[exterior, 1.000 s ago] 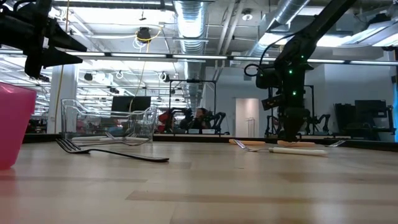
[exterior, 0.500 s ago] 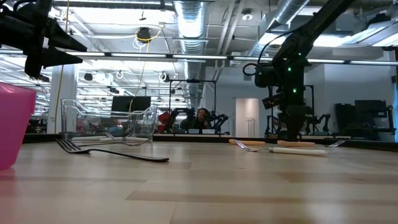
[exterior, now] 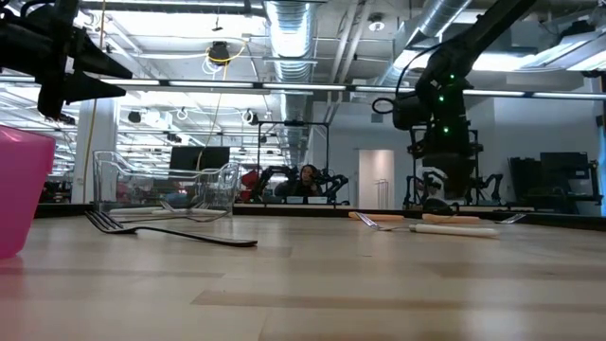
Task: Sort silverware by color (type)
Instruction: Put the orange fork into the yellow bin
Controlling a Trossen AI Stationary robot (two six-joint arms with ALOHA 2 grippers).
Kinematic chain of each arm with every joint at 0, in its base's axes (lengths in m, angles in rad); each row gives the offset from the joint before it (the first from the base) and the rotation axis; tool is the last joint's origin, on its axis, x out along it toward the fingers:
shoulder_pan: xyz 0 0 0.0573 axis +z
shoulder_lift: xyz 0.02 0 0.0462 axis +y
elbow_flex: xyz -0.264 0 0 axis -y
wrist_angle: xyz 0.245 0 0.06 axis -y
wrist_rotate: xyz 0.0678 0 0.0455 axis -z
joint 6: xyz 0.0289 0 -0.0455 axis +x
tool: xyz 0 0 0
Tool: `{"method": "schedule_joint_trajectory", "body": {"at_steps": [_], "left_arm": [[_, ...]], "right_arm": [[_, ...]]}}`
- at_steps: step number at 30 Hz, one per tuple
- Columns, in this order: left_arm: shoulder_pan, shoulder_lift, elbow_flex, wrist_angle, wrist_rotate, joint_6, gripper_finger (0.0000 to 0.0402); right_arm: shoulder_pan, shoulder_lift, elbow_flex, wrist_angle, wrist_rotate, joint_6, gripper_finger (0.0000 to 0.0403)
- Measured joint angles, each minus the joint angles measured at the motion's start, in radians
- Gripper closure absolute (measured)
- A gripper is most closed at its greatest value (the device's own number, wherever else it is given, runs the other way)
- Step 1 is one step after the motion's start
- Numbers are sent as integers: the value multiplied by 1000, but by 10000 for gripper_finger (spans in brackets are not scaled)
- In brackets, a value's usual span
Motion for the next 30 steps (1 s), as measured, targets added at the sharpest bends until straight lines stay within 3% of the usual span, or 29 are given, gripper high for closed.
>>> {"method": "schedule_joint_trajectory", "body": {"at_steps": [8, 14, 21, 24, 30], "left_arm": [[0, 0, 0, 0, 1, 0, 223], [0, 0, 0, 0, 12, 1, 223], [0, 0, 0, 0, 31, 6, 223], [0, 0, 0, 0, 30, 7, 223], [0, 0, 0, 0, 31, 7, 223]], "right_arm": [[136, 0, -46, 105, 117, 378, 389], [214, 0, -58, 166, 186, 517, 389], [233, -1, -66, 142, 189, 667, 389], [277, -21, -88, 237, 173, 668, 389], [281, -26, -167, 227, 229, 787, 389]]}}
